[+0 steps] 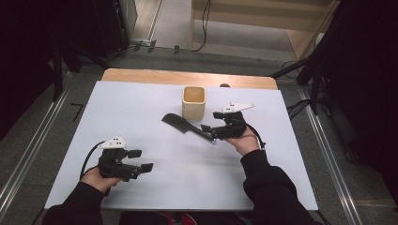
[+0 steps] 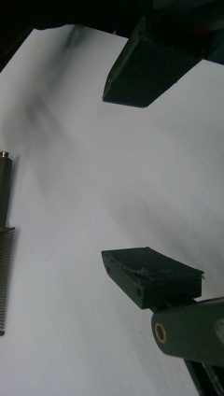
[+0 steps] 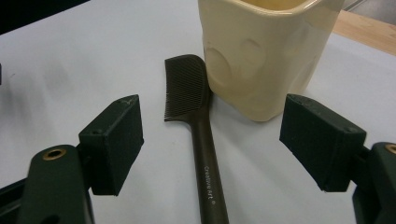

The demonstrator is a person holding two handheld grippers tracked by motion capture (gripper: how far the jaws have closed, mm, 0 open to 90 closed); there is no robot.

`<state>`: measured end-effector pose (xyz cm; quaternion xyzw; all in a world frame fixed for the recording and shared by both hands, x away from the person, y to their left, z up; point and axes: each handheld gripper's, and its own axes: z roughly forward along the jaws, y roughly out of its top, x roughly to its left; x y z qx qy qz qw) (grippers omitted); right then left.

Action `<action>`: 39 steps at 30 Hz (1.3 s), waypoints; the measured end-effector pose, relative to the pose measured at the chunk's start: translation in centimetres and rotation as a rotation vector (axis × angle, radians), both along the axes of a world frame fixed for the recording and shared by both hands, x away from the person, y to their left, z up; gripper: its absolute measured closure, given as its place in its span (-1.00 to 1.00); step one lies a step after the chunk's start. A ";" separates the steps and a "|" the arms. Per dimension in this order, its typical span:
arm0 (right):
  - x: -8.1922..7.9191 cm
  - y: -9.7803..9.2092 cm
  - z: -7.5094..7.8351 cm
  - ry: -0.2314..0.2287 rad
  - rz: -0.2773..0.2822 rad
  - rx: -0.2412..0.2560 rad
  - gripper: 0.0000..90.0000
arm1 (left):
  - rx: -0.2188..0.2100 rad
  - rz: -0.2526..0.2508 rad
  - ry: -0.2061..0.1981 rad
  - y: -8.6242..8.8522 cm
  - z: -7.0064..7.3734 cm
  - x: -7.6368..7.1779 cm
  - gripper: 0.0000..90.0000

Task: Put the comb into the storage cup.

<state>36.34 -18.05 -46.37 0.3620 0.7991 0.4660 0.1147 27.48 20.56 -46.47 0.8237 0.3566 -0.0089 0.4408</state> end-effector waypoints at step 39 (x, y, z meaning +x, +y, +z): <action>0.1 0.1 -3.0 0.021 0.025 -0.046 -0.52 | -0.002 -0.005 -0.004 0.0 0.1 0.0 -0.54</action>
